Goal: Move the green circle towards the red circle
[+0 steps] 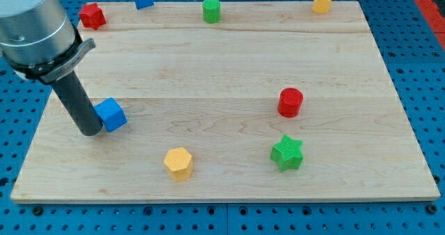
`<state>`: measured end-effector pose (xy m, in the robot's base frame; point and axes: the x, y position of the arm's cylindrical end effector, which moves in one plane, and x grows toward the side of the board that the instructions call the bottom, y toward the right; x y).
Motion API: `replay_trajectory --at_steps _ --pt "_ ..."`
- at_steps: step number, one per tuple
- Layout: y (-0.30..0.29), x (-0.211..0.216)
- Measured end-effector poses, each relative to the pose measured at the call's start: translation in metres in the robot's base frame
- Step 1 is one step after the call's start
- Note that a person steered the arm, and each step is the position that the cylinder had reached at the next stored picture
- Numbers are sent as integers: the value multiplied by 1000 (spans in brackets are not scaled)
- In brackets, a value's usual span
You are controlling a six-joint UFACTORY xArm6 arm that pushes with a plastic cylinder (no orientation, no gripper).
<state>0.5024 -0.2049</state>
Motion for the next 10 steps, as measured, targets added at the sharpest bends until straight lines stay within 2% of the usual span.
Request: replay_trajectory --at_steps 1,3,4,5,6,8,9,10 --pt "-14 -8" --pt "51 -18" --pt "29 -35" --pt "-4 -105" --pt "-1 -172" --pt "117 -279" --pt "127 -311" --pt "150 -309"
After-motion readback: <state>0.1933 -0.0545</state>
